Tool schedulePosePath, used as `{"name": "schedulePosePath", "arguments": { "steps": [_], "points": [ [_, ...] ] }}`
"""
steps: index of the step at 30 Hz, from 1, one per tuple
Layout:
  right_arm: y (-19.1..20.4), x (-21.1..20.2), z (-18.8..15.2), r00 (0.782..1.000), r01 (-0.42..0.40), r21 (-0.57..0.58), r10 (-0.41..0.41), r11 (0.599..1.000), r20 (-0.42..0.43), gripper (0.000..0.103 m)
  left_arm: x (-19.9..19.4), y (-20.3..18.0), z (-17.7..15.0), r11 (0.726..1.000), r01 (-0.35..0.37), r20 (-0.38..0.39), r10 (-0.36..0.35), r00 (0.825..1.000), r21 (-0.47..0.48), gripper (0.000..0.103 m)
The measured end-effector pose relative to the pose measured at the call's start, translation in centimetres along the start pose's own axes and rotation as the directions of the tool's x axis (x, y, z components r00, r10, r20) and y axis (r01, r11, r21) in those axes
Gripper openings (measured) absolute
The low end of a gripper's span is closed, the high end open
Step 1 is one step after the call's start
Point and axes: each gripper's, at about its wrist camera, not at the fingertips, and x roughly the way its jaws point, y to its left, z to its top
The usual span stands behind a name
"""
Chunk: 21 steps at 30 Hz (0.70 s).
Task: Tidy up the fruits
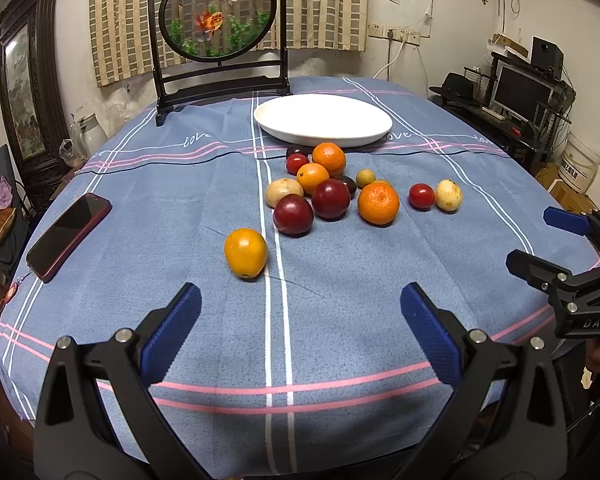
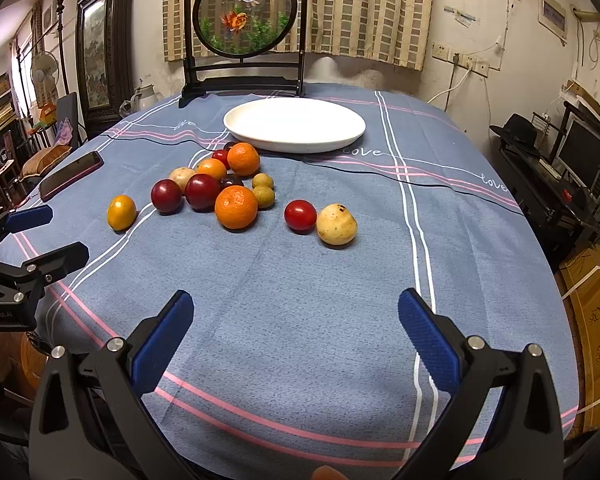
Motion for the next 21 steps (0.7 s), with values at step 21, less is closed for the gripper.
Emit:
{"name": "schedulePosePath", "arguments": {
  "steps": [21],
  "points": [
    [0.23,0.43,-0.02,1.0,-0.002,-0.003,0.002,1.0,-0.006,0.102,0.0,-0.04,-0.13,1.0,-0.006,-0.004,0.006,1.0,0.006,0.101]
  ]
}}
